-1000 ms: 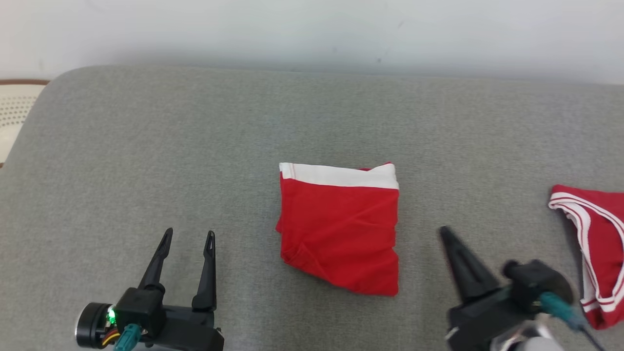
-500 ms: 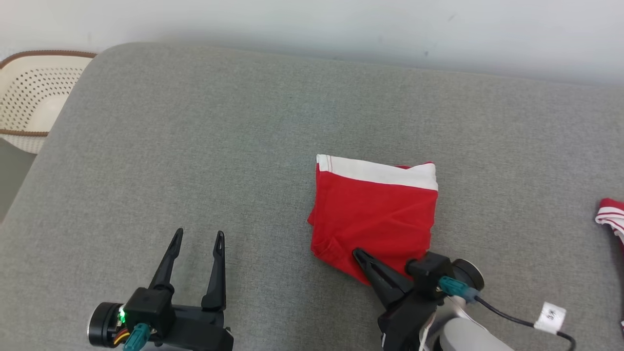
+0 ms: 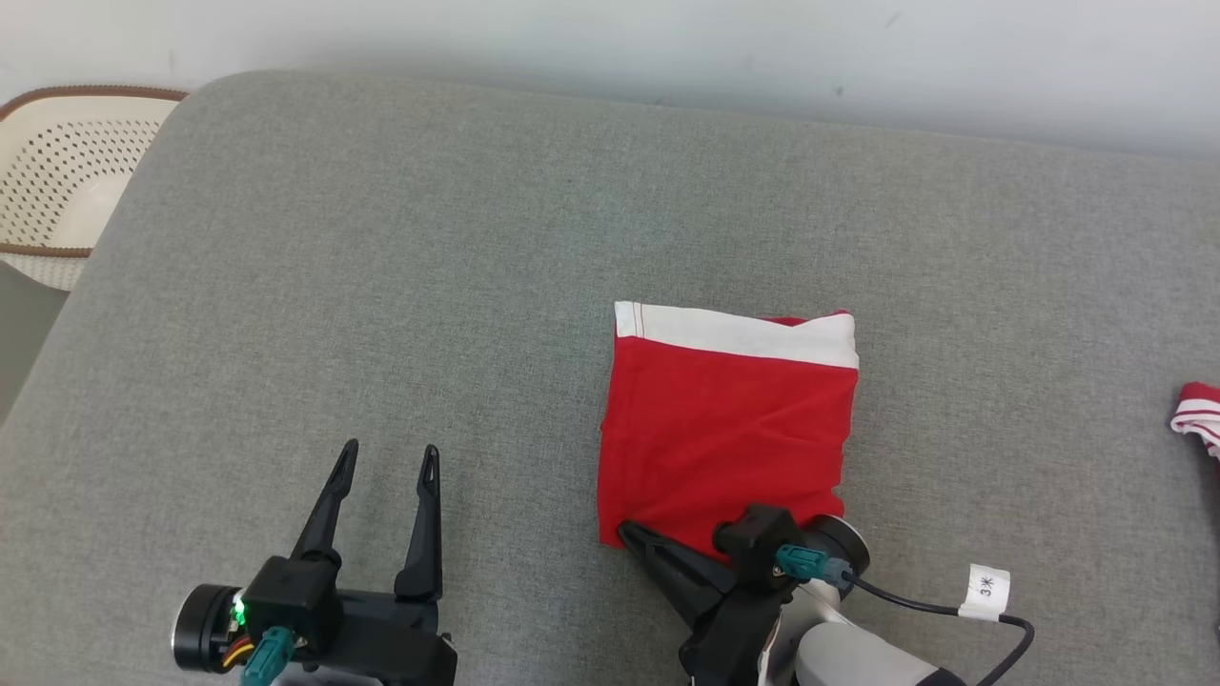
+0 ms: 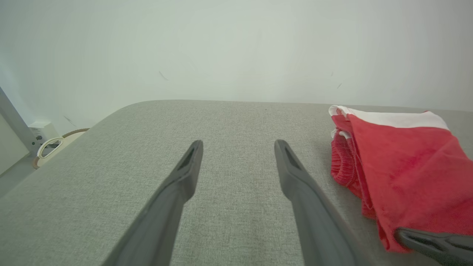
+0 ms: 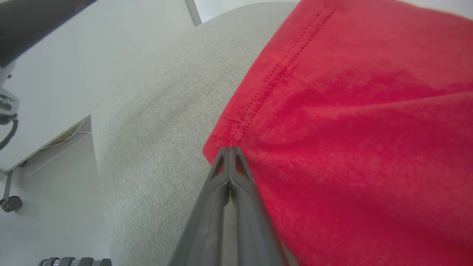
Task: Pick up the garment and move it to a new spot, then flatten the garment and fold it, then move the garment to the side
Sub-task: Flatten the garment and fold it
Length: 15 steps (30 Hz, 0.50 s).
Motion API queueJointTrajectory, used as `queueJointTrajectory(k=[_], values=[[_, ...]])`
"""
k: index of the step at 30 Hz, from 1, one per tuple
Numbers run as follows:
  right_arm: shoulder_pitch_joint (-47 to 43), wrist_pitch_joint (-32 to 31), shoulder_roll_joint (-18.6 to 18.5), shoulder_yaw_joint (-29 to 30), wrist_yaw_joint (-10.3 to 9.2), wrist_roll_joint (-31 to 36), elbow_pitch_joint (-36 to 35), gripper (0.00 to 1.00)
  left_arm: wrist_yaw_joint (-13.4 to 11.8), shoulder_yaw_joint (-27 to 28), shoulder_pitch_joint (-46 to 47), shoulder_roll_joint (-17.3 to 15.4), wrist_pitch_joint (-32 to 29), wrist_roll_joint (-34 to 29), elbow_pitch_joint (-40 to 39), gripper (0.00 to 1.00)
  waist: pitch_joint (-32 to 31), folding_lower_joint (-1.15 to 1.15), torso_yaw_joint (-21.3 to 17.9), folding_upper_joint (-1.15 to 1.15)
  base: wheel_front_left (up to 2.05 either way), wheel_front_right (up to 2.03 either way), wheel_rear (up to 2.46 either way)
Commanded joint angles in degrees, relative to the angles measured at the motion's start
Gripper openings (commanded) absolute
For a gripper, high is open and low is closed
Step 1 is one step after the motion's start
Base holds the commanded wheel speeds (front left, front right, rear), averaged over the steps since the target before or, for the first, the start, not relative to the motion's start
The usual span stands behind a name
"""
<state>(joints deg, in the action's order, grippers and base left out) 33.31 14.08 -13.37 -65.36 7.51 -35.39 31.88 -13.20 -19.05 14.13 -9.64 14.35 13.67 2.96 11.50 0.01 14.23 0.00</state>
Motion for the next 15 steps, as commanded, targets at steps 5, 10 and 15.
queueJointTrajectory(k=[5, 10, 15], values=[[0.03, 1.1, -1.63, 1.58, -0.05, -3.75, -3.29, 0.0, -0.2, 0.37, -0.88, -0.64, 0.41, 0.37, 0.48, 1.0, -1.05, -0.01, -1.0, 0.0, 0.0, 0.0, 0.0], [-4.25, 1.13, -3.75, 13.06, -0.05, -3.86, -10.26, 0.0, -0.41, 0.77, -1.31, -1.39, 0.28, 0.56, 0.07, 1.0, -1.99, -0.01, -2.81, 0.0, 0.0, 0.0, 0.0], [-8.63, 1.15, -4.6, 24.19, -0.05, -0.69, -14.82, 0.0, -0.45, 0.78, -1.6, -2.05, -0.29, 0.57, -0.26, 1.0, -2.85, -0.01, -4.15, 0.0, 0.0, 0.0, 0.0]])
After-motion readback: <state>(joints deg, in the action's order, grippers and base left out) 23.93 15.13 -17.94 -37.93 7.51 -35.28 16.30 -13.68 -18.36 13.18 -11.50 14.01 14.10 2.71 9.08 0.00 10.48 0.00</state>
